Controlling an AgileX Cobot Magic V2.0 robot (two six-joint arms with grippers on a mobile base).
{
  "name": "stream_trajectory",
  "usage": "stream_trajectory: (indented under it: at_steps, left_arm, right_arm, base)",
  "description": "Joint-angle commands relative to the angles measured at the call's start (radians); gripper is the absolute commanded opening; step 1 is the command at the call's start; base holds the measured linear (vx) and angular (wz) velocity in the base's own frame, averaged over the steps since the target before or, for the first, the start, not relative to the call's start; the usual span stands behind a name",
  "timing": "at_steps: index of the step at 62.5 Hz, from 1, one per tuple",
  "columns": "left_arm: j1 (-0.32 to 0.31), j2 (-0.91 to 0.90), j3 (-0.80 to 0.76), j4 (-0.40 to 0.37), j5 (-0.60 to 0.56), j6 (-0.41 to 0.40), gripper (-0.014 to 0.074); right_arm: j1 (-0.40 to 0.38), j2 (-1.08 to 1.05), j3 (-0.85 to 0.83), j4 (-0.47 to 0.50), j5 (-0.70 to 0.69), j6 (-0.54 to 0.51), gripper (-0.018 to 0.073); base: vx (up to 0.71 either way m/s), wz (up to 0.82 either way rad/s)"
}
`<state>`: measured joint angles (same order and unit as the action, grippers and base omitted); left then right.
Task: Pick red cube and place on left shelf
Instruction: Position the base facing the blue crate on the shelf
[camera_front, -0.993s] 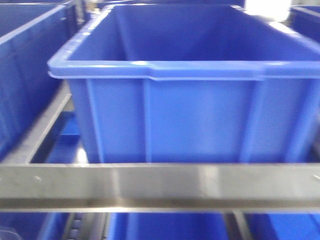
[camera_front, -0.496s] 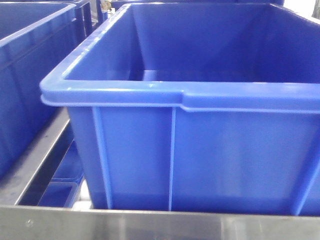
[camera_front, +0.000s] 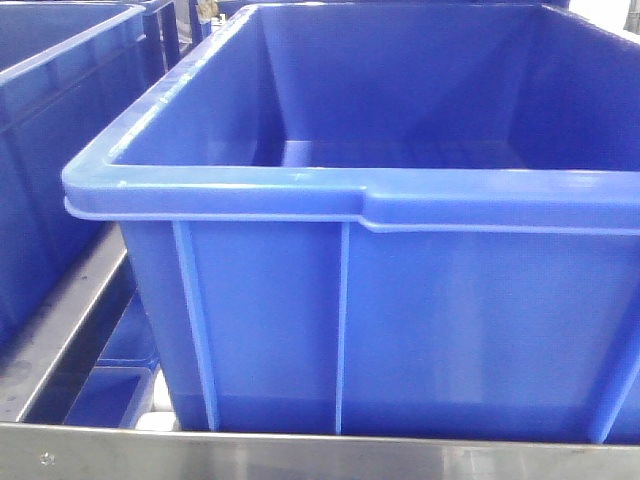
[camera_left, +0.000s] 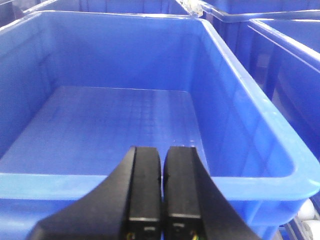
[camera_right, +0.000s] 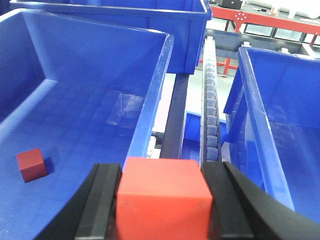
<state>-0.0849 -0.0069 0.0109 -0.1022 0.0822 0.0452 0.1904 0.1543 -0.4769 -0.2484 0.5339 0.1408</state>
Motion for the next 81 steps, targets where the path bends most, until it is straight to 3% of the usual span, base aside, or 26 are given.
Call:
stream_trajectory:
  at_steps: [1,56,67,81]
  left_arm:
    - [-0.005,-0.012,0.024,-0.004,-0.088,-0.005,0.0102]
    - [-0.005,-0.012,0.024,-0.004,-0.088,-0.005,0.0102]
    - [-0.005,-0.012,0.024,-0.004,-0.088,-0.005,0.0102]
    - [-0.005,-0.012,0.024,-0.004,-0.088,-0.005,0.0101]
  right_arm:
    - [-0.005,0.012,-0.027,-0.016,-0.083,-0.005,0.016]
    - [-0.005,0.037,-0.035,-0.004,-0.099,-0.005,0.016]
    - [0.032,0.22,-0.173,-0.003,-0.09,-0.005,0.016]
    - [0.182,0.605,-0.448,-0.003,0.033,-0.005,0.016]
  base:
    - [-0.03,0.19]
    - [0.0,-0.02]
    - [0.0,0.0]
    - [0.0,0.0]
